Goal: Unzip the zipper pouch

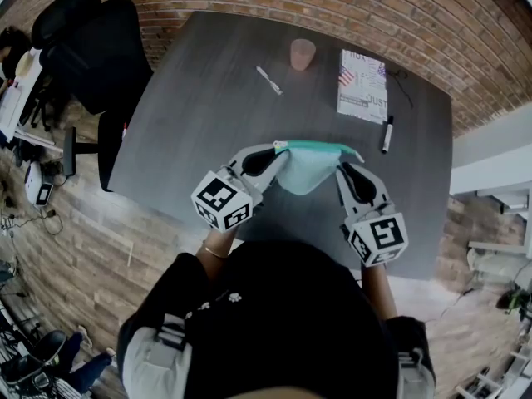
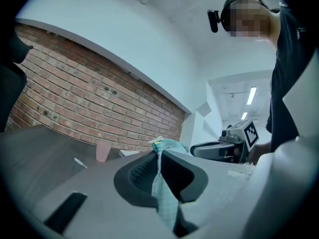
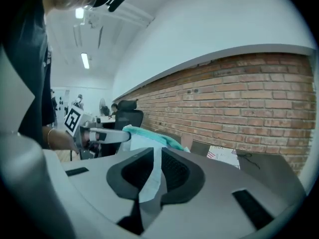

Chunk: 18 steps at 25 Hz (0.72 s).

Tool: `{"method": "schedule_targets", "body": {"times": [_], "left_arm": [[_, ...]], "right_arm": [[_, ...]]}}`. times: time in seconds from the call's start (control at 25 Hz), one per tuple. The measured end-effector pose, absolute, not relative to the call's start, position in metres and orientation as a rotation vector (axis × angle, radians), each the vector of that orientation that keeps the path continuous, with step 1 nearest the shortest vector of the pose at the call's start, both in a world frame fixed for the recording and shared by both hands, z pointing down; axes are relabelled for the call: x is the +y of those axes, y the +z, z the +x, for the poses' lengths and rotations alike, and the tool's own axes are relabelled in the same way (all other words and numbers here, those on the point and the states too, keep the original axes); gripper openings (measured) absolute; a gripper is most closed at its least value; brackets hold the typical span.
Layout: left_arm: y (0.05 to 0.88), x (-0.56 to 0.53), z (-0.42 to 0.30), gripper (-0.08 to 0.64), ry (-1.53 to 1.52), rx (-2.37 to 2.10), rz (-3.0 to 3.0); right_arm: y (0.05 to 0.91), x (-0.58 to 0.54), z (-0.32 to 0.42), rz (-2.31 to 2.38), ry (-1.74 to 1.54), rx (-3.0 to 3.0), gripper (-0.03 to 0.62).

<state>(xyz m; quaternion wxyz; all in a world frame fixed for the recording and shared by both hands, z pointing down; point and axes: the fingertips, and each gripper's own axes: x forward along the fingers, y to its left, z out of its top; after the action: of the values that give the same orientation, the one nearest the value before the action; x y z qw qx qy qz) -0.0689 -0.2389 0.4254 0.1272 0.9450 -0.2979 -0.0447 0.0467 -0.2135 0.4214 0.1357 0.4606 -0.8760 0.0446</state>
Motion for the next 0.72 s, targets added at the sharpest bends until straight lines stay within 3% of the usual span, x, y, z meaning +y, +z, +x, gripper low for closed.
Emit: {"method": "schedule_targets", "body": {"times": [0.72], "left_arm": [[0.45,-0.222,-0.026,0.015,0.817,-1.046,3.209]], "right_arm": [[0.406,-0.219,-0.035,1.091,0.113,-2.595,0.077]]}}
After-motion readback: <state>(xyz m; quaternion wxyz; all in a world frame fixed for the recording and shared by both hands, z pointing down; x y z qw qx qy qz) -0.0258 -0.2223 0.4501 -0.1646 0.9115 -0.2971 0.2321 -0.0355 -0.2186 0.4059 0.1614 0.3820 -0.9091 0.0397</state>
